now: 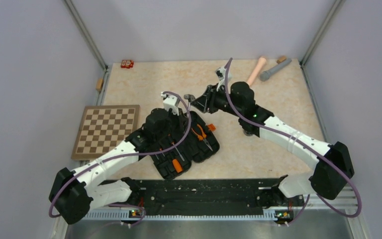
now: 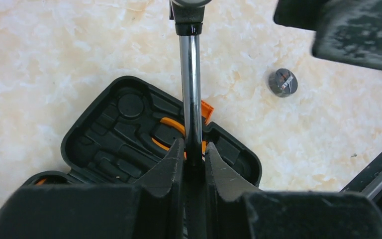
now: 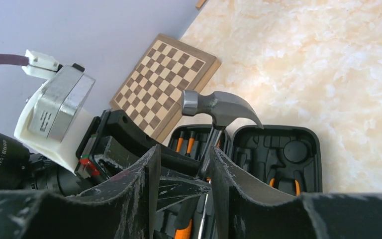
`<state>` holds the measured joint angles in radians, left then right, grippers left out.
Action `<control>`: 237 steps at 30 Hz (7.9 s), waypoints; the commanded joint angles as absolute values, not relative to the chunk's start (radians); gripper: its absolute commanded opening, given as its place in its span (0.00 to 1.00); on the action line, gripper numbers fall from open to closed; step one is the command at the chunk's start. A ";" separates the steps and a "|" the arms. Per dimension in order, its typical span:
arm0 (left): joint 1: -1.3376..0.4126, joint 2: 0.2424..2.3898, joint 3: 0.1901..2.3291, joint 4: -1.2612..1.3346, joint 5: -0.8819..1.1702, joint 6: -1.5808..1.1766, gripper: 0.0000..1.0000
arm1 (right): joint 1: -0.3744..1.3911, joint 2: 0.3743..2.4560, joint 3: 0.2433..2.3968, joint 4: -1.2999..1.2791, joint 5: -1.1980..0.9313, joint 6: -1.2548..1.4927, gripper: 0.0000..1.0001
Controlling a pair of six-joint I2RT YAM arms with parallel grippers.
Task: Pack the tool kit
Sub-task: Place the hammer in the toolbox.
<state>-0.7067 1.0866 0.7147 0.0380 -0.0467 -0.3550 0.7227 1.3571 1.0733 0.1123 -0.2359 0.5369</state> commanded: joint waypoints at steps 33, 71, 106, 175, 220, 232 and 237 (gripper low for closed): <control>-0.662 1.065 0.601 0.322 -0.100 -0.490 0.00 | 0.678 1.386 1.129 -0.101 -0.214 0.404 0.43; -0.687 0.971 0.559 0.235 0.265 1.052 0.00 | 0.550 1.469 1.540 -0.716 -0.635 -0.010 0.73; -0.818 0.930 0.541 0.240 0.119 1.189 0.14 | 0.762 1.760 1.652 -1.021 -0.561 -0.238 0.00; -0.518 0.822 0.566 0.347 -0.395 0.436 0.77 | 1.060 1.636 1.107 -0.412 0.260 0.498 0.14; -0.518 1.433 0.838 0.005 0.091 -0.469 0.37 | 0.953 1.531 1.082 -0.413 -0.005 0.457 0.15; -0.531 1.532 0.859 -0.025 0.131 -0.469 0.28 | 0.932 1.538 1.022 -0.461 0.020 0.490 0.14; -0.536 1.570 0.874 -0.039 0.140 -0.466 0.18 | 0.923 1.558 1.006 -0.458 0.011 0.496 0.14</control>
